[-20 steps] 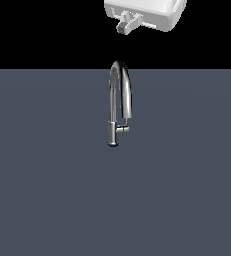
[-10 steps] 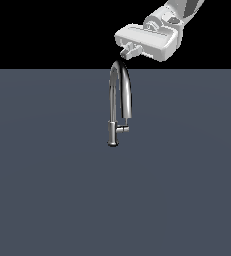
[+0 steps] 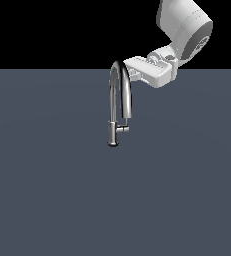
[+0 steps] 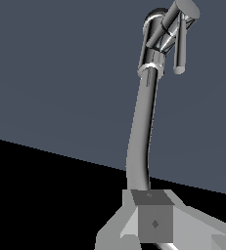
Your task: Turn on the faucet by rotating a designated handle.
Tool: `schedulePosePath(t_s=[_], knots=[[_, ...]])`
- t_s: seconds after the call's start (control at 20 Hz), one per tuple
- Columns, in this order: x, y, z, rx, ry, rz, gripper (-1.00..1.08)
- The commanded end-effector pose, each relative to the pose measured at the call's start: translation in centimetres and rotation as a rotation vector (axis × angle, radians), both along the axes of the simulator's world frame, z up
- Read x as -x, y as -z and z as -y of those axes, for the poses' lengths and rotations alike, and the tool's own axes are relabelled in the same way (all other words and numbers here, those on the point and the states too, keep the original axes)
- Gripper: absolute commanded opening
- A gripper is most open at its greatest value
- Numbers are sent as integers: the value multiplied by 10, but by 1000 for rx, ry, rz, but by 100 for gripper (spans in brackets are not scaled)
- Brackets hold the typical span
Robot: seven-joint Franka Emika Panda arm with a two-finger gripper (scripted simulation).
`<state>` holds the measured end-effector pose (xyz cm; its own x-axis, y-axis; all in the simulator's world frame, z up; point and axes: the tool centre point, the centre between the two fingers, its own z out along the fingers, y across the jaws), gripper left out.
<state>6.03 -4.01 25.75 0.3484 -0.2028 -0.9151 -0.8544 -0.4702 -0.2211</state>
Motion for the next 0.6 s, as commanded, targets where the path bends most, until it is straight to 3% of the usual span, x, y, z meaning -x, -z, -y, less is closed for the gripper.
schedulePosePath(t_s=[0.0, 0.55], knots=[[-7, 19, 1, -41, 40, -51, -100], [-24, 98, 0, -197, 198, -250, -100]])
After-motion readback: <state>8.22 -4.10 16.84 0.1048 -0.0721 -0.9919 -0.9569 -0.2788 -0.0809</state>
